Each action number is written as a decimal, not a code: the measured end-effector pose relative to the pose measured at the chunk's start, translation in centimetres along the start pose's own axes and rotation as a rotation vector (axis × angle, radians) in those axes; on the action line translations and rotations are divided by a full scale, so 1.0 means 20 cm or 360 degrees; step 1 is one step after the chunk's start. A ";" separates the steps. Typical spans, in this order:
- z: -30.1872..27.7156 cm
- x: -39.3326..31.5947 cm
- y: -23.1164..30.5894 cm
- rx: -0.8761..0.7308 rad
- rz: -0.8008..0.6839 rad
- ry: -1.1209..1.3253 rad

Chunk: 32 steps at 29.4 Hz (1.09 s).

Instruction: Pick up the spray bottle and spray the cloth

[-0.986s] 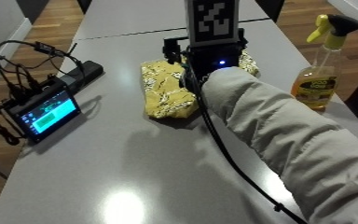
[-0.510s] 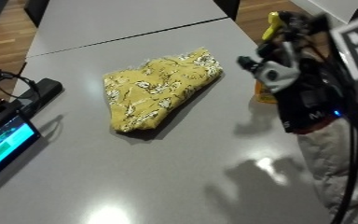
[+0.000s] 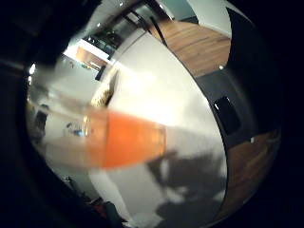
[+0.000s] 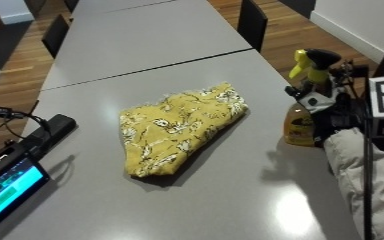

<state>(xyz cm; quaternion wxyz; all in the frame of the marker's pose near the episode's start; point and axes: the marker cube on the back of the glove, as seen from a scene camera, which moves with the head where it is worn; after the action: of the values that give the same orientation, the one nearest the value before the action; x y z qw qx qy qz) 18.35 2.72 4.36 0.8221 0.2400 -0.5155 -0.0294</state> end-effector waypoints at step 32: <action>0.11 -0.22 -0.15 -0.0214 -0.0743 0.1990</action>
<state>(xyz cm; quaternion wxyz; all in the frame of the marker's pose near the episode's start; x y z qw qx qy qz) 14.93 0.50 0.22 0.9512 0.2654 0.1263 -0.0940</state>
